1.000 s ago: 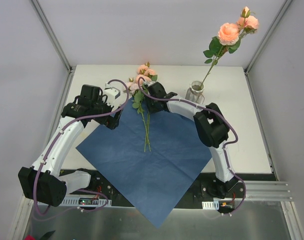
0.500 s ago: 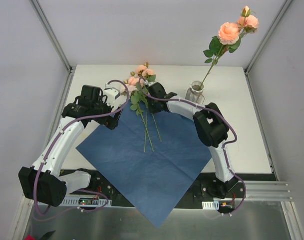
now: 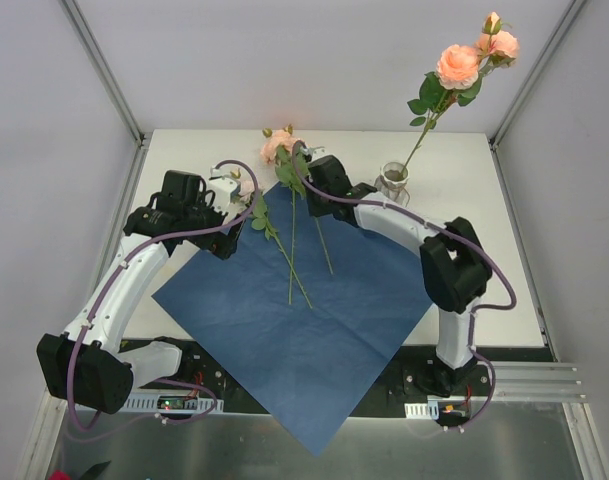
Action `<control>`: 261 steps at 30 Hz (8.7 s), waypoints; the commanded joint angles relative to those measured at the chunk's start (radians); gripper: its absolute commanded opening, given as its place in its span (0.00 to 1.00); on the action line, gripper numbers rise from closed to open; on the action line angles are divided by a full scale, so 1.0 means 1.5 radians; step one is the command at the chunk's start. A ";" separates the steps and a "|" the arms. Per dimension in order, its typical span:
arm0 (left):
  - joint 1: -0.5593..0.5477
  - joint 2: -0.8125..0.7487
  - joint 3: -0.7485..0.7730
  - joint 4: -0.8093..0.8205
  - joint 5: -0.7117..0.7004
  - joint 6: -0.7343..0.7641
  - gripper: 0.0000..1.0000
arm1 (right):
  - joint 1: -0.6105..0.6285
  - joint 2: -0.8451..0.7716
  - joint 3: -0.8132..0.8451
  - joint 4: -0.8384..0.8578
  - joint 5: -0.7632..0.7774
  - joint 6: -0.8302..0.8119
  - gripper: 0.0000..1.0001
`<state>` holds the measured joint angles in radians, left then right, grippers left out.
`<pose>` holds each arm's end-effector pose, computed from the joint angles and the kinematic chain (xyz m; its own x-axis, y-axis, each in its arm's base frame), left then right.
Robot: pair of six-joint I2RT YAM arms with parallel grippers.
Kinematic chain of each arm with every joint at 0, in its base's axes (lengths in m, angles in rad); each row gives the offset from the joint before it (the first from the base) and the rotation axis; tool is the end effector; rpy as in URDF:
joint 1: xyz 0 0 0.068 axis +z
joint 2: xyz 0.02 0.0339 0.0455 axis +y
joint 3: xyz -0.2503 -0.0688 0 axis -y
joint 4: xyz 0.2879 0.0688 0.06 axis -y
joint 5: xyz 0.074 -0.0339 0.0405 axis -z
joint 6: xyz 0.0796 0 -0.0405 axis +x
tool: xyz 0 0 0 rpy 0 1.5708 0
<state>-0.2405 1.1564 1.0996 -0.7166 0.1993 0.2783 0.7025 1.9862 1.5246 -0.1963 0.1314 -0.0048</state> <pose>0.3059 -0.0913 0.2800 -0.5504 0.4123 -0.7260 0.5432 0.8372 0.0636 0.4086 0.3322 0.1745 -0.4640 -0.3990 -0.7909 -0.5637 0.8217 -0.0839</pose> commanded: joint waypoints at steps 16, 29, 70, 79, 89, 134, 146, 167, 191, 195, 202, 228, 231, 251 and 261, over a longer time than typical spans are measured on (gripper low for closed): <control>0.005 -0.016 -0.003 0.013 -0.003 0.001 0.99 | 0.012 -0.347 0.002 0.311 0.153 -0.296 0.01; 0.006 -0.019 0.001 0.013 0.005 0.001 0.99 | -0.038 -0.379 -0.070 0.589 0.269 -0.506 0.01; 0.005 -0.034 0.006 0.005 0.027 0.030 0.99 | 0.045 -0.432 -0.294 0.786 0.446 -0.494 0.44; 0.005 -0.041 -0.005 0.006 0.023 0.023 0.99 | 0.145 -0.434 -0.264 0.632 0.427 -0.403 0.55; 0.014 -0.027 0.000 0.009 -0.059 -0.004 0.99 | 0.148 -0.228 -0.052 0.134 0.152 -0.139 0.67; 0.098 -0.014 0.004 -0.008 -0.039 -0.012 0.99 | 0.101 0.194 0.304 -0.133 -0.040 -0.078 0.01; 0.179 -0.044 0.071 -0.046 0.037 -0.039 0.99 | 0.110 -0.054 0.323 -0.080 -0.050 -0.117 0.01; 0.182 -0.073 0.049 -0.047 0.111 -0.056 0.99 | 0.101 -0.543 -0.049 0.335 0.111 -0.437 0.01; 0.183 -0.038 0.086 -0.048 0.123 -0.031 0.99 | -0.097 -0.402 -0.080 0.650 0.188 -0.429 0.01; 0.182 -0.030 0.085 -0.047 0.122 -0.030 0.99 | -0.106 -0.371 -0.091 0.676 0.207 -0.443 0.01; 0.182 -0.030 0.085 -0.045 0.110 -0.022 0.99 | -0.111 -0.343 -0.152 0.714 0.247 -0.458 0.01; 0.183 -0.057 0.072 -0.036 0.118 -0.036 0.99 | 0.151 -0.468 -0.189 0.492 0.292 -0.425 0.95; 0.183 -0.066 0.069 -0.035 0.115 -0.036 0.99 | 0.185 -0.401 -0.143 0.382 0.308 -0.407 0.96; 0.182 -0.086 0.059 -0.043 0.100 -0.030 0.99 | 0.105 0.139 0.294 -0.108 0.198 -0.105 0.85; 0.183 -0.074 0.050 -0.045 0.101 -0.024 0.99 | 0.060 0.261 0.417 -0.216 0.136 -0.043 0.77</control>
<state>0.0277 1.0492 1.1770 -0.7856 0.3565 0.2279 0.7879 2.3425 2.0510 -0.4183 0.3878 -0.1265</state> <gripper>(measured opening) 0.992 0.782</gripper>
